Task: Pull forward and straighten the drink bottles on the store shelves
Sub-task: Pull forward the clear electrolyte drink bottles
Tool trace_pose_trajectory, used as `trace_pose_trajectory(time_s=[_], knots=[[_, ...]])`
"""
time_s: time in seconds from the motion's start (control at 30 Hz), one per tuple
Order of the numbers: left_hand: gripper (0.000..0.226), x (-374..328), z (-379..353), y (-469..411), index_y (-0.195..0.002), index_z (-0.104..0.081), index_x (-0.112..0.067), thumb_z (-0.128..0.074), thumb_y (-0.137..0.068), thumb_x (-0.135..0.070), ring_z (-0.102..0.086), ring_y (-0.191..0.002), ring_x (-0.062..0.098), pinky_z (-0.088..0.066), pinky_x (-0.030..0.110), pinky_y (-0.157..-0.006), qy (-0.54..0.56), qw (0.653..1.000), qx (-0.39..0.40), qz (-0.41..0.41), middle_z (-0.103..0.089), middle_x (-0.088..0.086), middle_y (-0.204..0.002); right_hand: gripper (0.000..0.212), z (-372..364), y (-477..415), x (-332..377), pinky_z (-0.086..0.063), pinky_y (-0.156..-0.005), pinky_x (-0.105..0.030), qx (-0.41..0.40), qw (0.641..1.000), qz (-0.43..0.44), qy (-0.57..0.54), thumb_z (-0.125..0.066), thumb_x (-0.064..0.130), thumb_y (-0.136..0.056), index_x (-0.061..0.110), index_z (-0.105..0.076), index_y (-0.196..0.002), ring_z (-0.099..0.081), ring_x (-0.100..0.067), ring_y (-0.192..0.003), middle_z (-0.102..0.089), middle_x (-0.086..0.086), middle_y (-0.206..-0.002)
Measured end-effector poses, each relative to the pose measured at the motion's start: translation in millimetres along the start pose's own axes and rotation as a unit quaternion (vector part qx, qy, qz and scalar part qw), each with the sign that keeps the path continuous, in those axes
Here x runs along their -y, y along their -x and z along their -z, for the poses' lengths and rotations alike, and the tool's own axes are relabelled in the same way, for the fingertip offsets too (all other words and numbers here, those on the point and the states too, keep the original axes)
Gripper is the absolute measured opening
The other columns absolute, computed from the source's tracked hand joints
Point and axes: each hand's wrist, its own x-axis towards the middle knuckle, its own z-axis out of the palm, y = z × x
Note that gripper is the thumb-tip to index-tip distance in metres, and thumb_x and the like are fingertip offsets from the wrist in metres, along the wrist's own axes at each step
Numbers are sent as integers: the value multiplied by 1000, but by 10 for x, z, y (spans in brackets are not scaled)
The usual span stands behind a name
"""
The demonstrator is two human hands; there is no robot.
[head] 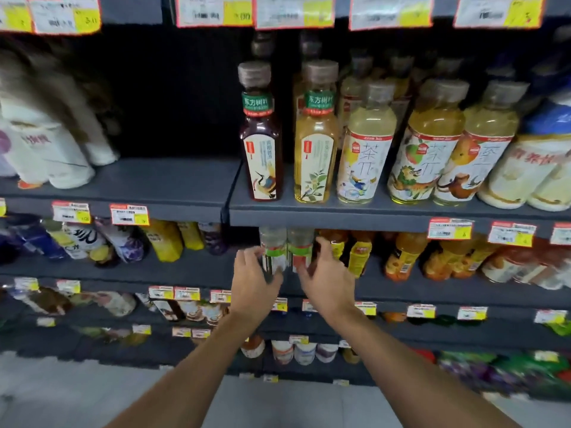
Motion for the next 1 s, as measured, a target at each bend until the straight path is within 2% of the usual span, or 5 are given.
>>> trace_pose_trajectory(time_s=[0.33,0.63,0.77,0.87,1.0], knots=[[69,635,-582,-338,-135,-43,-15,-81,-80,-29,-48,-122,19,-44,36,-101,95,991,33,93,-45,0,-130,54,-809,-7,-182,-56,-71,-42,-23,989,-140,-50,-61,48,-89,21,-43,-132,-68,-34,-89,-70,-8,-96],[61,866,-823,-363,-127,-50,-24,-84,-77,-32,-54,-111,8,-47,26,-93,130,990,-3,50,-55,-8,-121,54,-1177,-87,-289,-50,-72,-37,-42,986,-150,-58,-65,49,-89,22,-44,-131,-69,-31,-92,-73,-3,-97],[63,953,-827,-390,-122,-43,-46,-84,-76,-33,-56,-99,-18,-42,0,-74,148,988,34,29,-61,-31,-107,61,-1277,-141,-350,-51,-76,-38,-46,987,-153,-36,-64,52,-89,22,-37,-135,-69,-31,-96,-73,-4,-101],[63,1011,-859,-390,-125,-40,-47,-83,-80,-34,-52,-98,-26,-38,-5,-73,151,988,28,22,-55,-48,-103,62,-1353,-149,-376,-48,-70,-34,-73,986,-150,0,-60,56,-91,20,-37,-136,-70,-30,-92,-73,-5,-98],[63,1052,-901,-415,-128,-46,-33,-84,-78,-36,-53,-100,-20,-40,-2,-75,149,988,11,37,-59,-29,-107,60,-1406,-134,-389,-49,-67,-33,-92,985,-148,12,-57,59,-92,18,-40,-132,-71,-26,-90,-74,-2,-97]])
